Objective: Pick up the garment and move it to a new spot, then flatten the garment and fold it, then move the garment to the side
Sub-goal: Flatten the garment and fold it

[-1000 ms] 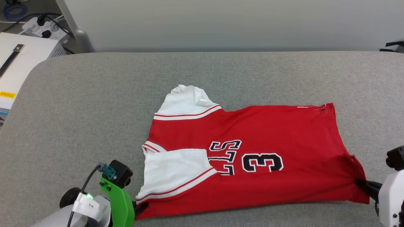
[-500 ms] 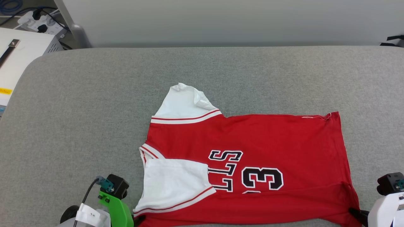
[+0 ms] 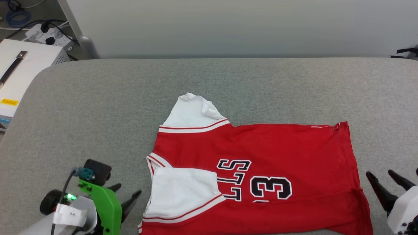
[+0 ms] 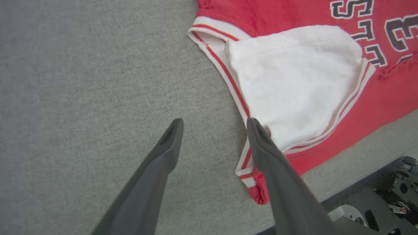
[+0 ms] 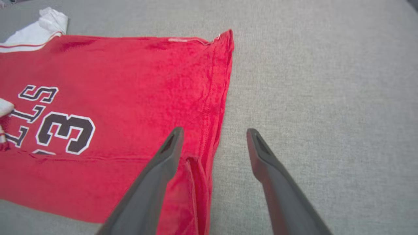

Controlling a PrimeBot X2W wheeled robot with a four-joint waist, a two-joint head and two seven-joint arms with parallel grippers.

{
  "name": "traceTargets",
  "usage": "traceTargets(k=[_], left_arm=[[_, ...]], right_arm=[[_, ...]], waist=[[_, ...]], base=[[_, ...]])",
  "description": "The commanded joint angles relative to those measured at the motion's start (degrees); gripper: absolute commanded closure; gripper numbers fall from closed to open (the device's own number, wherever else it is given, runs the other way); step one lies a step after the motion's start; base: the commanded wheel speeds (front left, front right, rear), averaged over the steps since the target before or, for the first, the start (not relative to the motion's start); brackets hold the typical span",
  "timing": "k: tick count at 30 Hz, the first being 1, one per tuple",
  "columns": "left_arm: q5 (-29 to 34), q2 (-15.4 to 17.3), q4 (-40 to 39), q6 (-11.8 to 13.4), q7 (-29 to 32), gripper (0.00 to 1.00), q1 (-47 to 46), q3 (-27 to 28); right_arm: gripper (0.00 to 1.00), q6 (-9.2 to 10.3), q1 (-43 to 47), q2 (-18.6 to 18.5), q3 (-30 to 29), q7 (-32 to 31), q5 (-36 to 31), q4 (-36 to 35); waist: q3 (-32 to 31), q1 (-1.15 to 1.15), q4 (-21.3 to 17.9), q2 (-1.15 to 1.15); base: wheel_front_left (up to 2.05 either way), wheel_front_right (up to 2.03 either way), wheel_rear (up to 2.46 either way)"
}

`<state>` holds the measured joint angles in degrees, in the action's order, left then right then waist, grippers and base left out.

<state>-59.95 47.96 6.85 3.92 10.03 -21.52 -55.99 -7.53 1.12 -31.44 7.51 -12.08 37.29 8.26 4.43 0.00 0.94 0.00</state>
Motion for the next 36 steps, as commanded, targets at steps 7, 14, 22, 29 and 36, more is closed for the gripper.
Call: traceTargets(k=[7,14,22,29,36], left_arm=[[3.2,0.9,-1.5,3.3,-5.2,0.0,-7.8,5.7],[3.0,-2.0,2.2,0.8,-5.0,0.0,-17.0,8.9],[1.5,-5.1,10.7,-4.7,6.4,0.0,-30.2,8.0],[1.0,-7.7,19.0,-8.7,21.2,0.0,-40.4,4.1],[2.5,-9.9,23.7,-10.4,26.9,0.0,-46.4,1.1]], right_arm=[[0.0,0.04,-2.4,7.8,-8.3,9.7,-10.1,-5.9],[0.0,0.04,-5.6,14.5,-9.3,14.9,-17.6,-13.1],[0.0,0.04,-8.4,16.6,-5.4,16.9,-22.3,-17.1],[0.0,0.04,-11.9,16.8,-3.6,18.4,-23.4,-16.3],[0.0,0.04,-14.8,16.9,-2.3,19.9,-23.1,-14.2]], waist=[[1.8,0.0,-1.9,0.0],[7.1,0.0,-5.4,0.0],[15.2,0.0,-9.2,0.0],[20.6,0.0,-11.3,0.0],[24.3,0.0,-12.5,0.0]], base=[[0.0,0.0,0.0],[0.0,0.0,0.0],[0.0,0.0,0.0],[0.0,0.0,0.0],[0.0,0.0,0.0]])
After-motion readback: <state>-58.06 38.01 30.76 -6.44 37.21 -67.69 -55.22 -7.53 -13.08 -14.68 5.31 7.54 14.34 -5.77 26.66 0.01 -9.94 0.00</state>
